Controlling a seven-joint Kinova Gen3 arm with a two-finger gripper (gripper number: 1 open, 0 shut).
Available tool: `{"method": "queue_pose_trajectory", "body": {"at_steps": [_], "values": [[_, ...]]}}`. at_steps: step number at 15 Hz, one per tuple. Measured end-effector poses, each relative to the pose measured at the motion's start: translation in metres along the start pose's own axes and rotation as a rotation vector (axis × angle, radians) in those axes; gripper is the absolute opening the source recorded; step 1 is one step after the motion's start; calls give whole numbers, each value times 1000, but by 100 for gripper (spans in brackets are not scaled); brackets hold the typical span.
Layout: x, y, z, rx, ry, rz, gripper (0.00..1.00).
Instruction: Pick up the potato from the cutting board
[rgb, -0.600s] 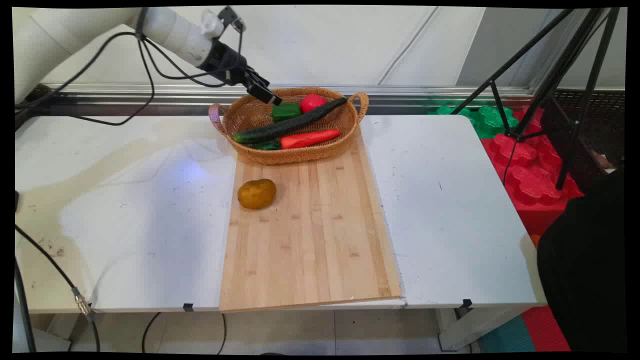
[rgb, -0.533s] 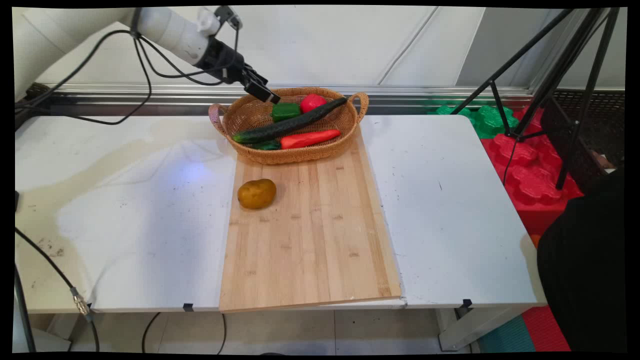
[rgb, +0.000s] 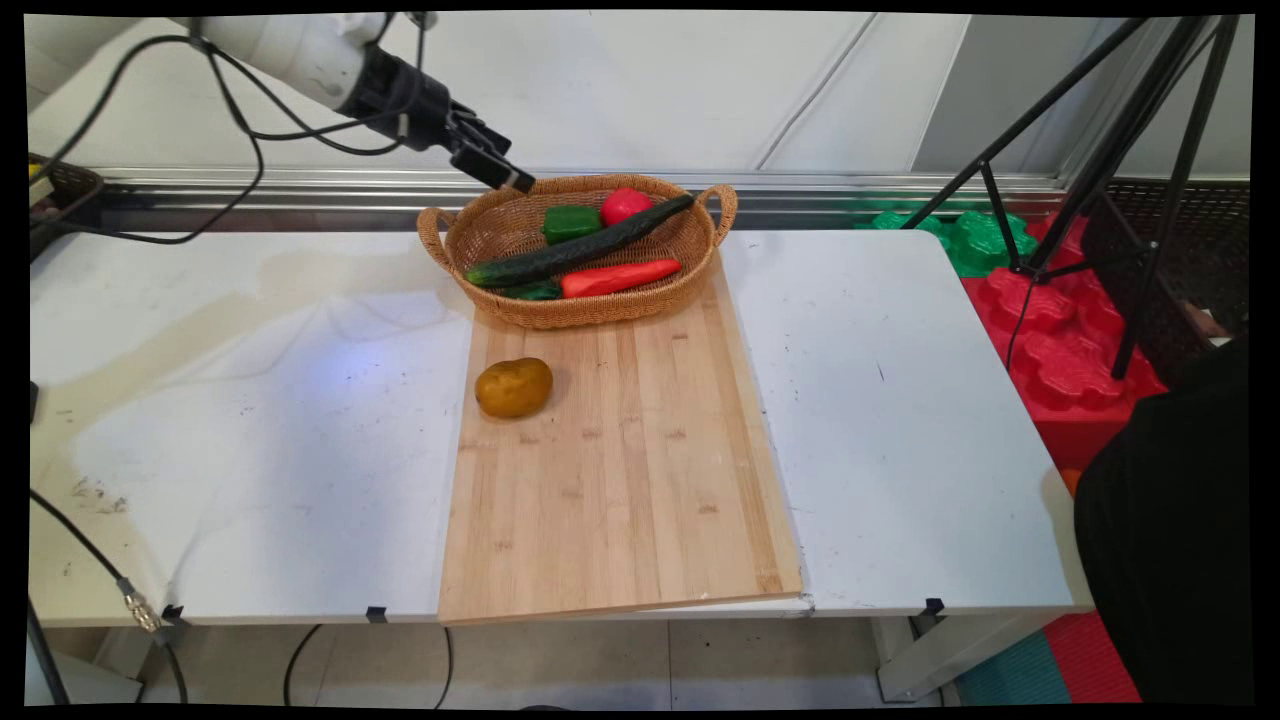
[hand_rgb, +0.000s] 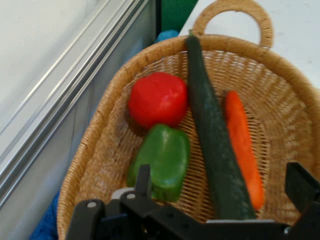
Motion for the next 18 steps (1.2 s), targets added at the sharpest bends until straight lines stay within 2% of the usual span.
{"method": "queue_pose_trajectory", "body": {"at_steps": [4, 10, 15, 18], "values": [[-4, 16, -29, -9, 3, 16, 100], [-17, 51, -66, -49, -18, 54, 100], [-31, 73, -74, -71, -49, 79, 100], [-42, 89, -70, -81, -84, 75, 100]]}}
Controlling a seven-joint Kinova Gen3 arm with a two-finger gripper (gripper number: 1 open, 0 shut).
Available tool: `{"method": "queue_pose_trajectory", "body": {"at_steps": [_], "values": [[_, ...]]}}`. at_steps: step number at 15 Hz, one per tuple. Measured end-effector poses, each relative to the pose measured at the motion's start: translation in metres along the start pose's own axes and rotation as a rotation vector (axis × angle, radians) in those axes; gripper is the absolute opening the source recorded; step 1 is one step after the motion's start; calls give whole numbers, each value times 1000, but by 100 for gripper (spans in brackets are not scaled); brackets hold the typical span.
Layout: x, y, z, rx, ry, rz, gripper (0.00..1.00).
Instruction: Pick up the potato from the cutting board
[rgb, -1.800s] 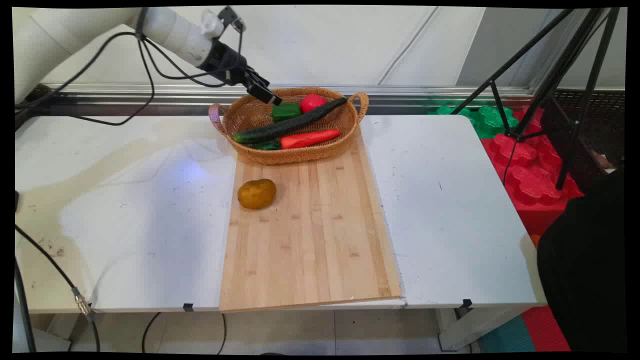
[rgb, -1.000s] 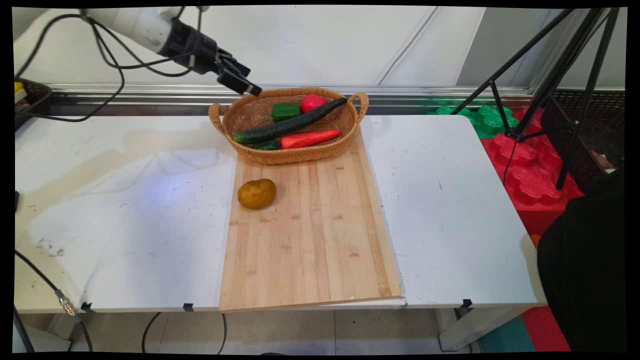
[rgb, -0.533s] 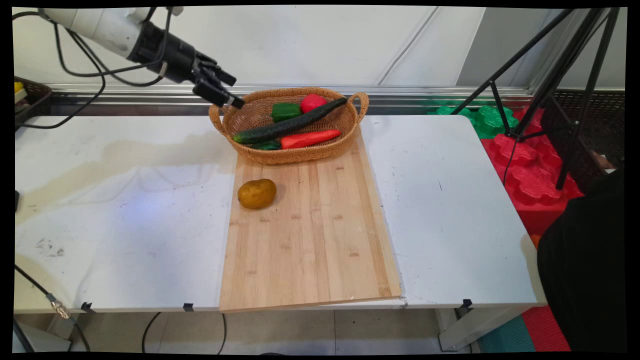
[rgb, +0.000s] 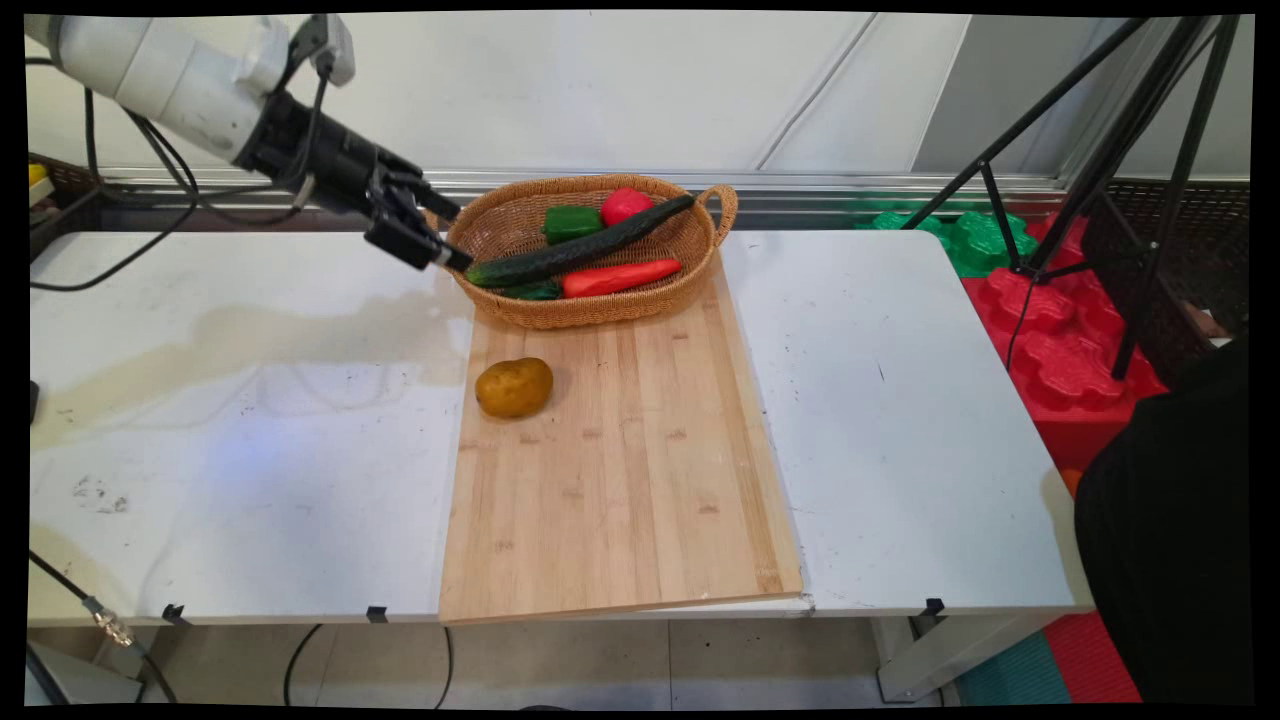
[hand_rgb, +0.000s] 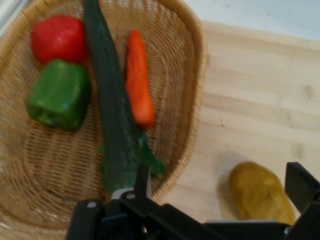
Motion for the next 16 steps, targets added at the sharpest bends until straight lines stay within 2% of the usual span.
{"method": "queue_pose_trajectory", "body": {"at_steps": [6, 16], "values": [[-14, 28, 24, -26, -74, -36, 100], [-22, 50, 75, -44, -169, -100, 100]]}}
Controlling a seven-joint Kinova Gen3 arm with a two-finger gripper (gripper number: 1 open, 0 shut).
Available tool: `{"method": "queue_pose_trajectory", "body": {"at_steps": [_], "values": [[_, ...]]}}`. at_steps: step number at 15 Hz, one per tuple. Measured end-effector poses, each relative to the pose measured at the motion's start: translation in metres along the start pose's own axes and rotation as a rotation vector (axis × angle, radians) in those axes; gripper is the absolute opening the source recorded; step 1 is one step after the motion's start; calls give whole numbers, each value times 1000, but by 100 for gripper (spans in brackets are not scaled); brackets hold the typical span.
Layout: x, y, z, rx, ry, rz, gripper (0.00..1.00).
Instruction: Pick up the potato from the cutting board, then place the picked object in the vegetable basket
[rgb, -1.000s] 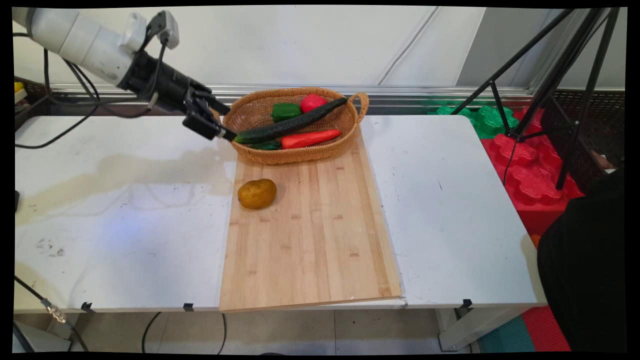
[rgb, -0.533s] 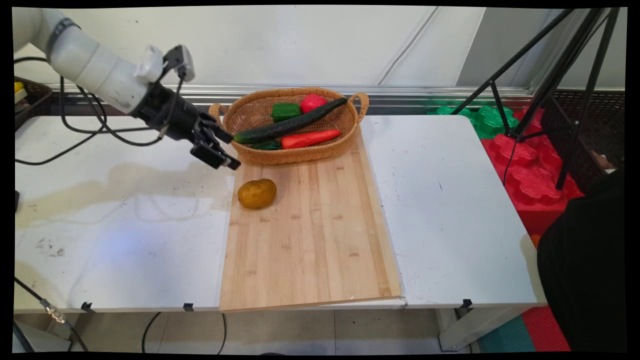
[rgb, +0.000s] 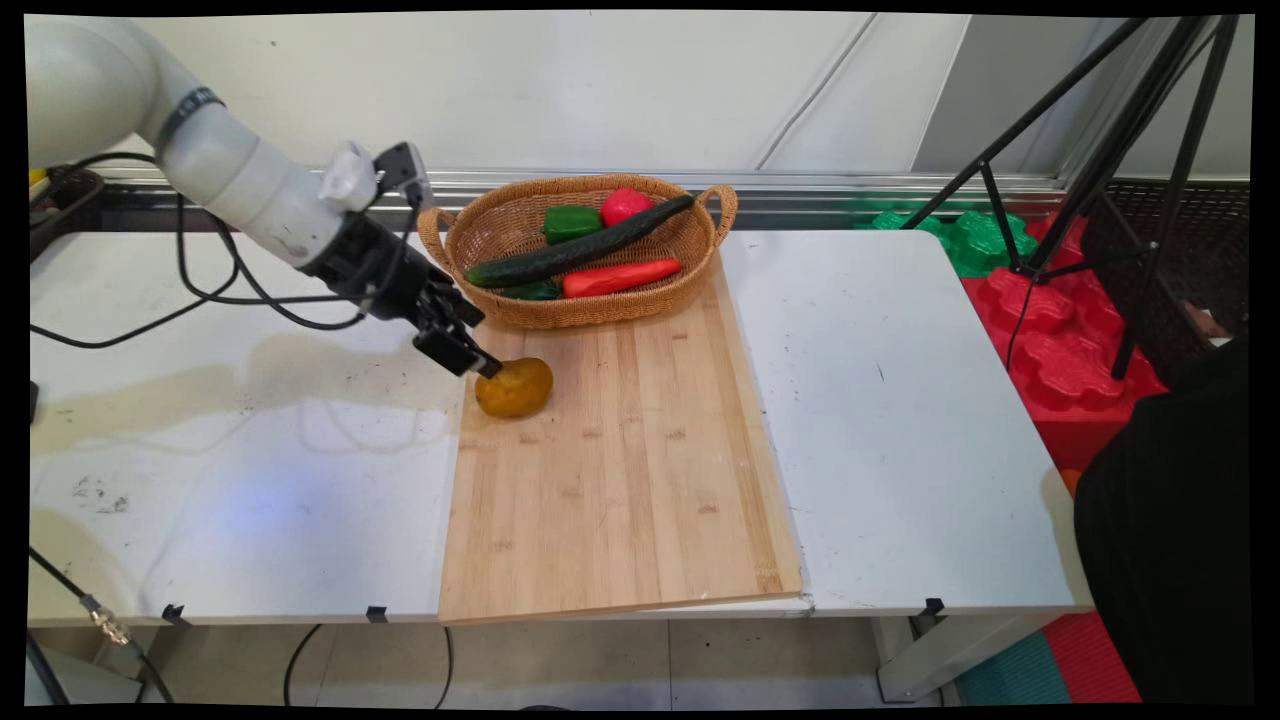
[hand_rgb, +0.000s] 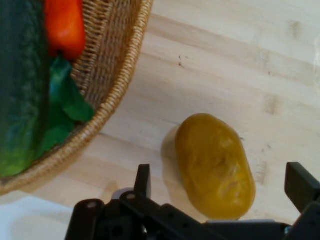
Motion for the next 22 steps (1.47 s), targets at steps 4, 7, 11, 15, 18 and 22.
{"method": "queue_pose_trajectory", "body": {"at_steps": [4, 7, 11, 15, 18, 22], "values": [[3, 4, 23, -10, -21, -20, 100], [5, 5, 39, -16, -37, -31, 100], [6, 6, 56, -21, -56, -37, 100], [8, 6, 65, -25, -66, -42, 100], [9, 5, 70, -30, -69, -42, 0], [9, 4, 73, -37, -69, -42, 0]]}}
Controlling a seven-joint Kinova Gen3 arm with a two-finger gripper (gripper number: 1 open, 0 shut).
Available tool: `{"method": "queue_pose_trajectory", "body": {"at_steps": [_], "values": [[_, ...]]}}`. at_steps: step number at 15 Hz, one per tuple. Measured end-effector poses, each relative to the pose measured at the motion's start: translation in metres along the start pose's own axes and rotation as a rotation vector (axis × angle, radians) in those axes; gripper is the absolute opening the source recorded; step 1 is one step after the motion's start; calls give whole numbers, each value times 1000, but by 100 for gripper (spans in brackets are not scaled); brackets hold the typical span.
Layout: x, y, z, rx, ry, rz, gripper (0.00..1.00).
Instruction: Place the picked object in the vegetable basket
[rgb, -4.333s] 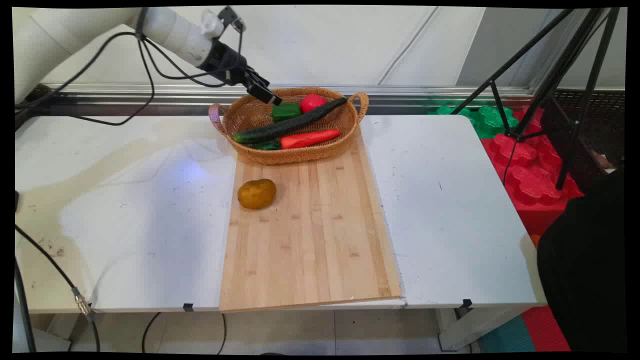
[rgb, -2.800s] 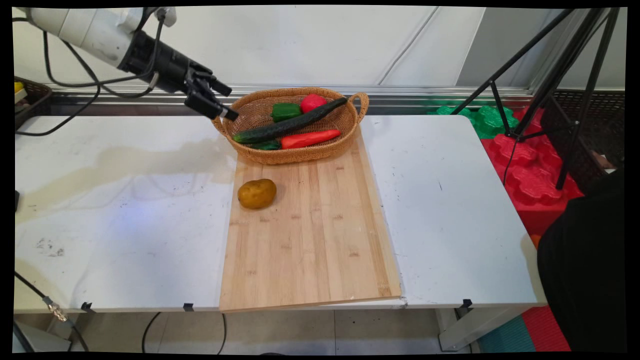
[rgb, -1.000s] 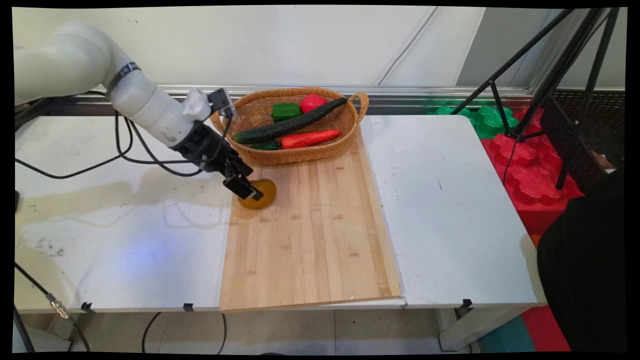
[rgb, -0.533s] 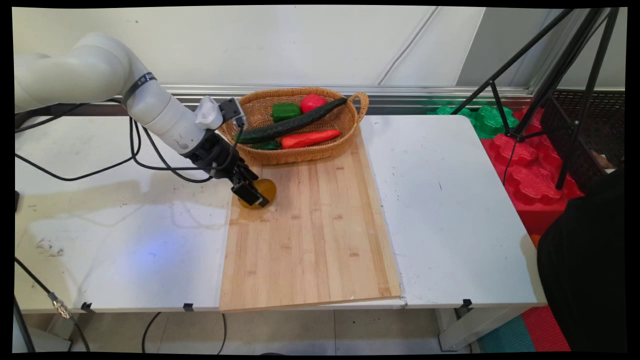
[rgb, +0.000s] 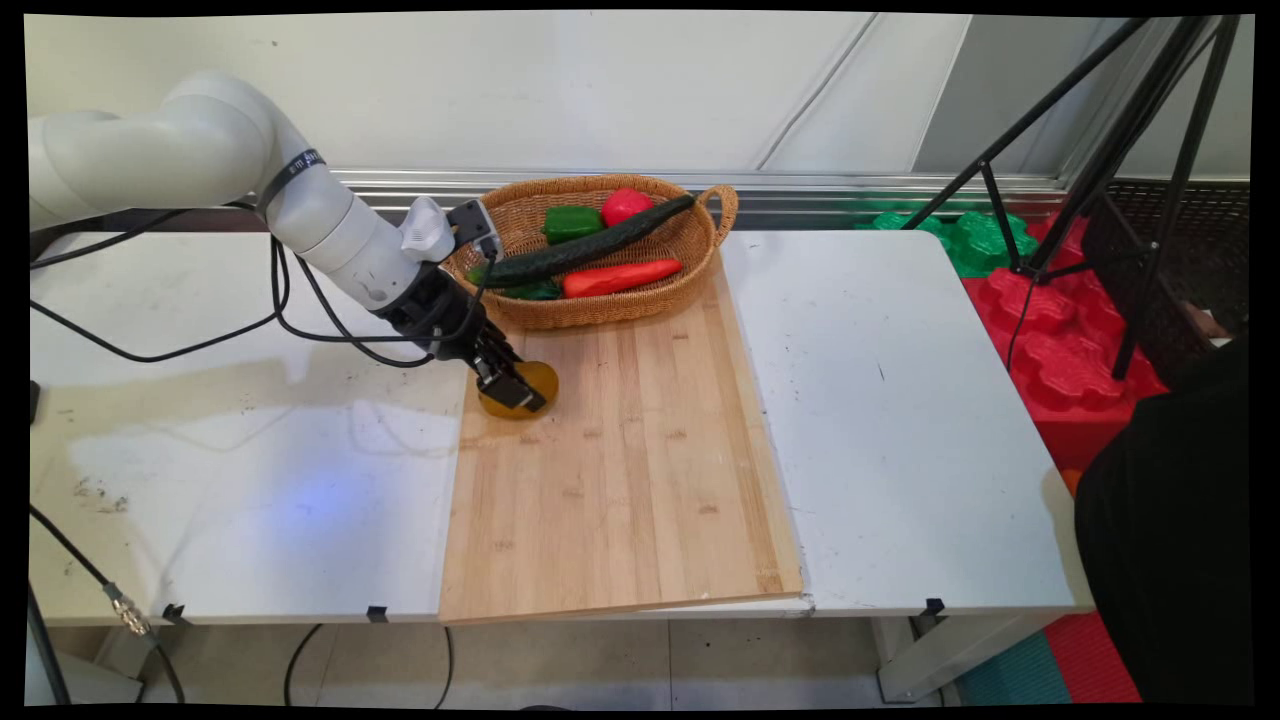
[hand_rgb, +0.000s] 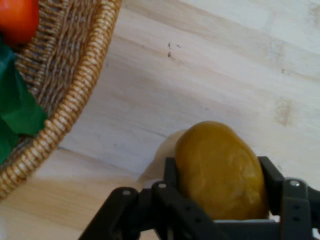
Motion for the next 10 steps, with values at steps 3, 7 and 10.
{"method": "queue_pose_trajectory", "body": {"at_steps": [3, 7, 10], "values": [[1, 0, -1, -6, 6, 2, 0], [4, 1, -14, -11, 38, 23, 0], [1, 2, -32, -13, 68, 45, 0]]}}
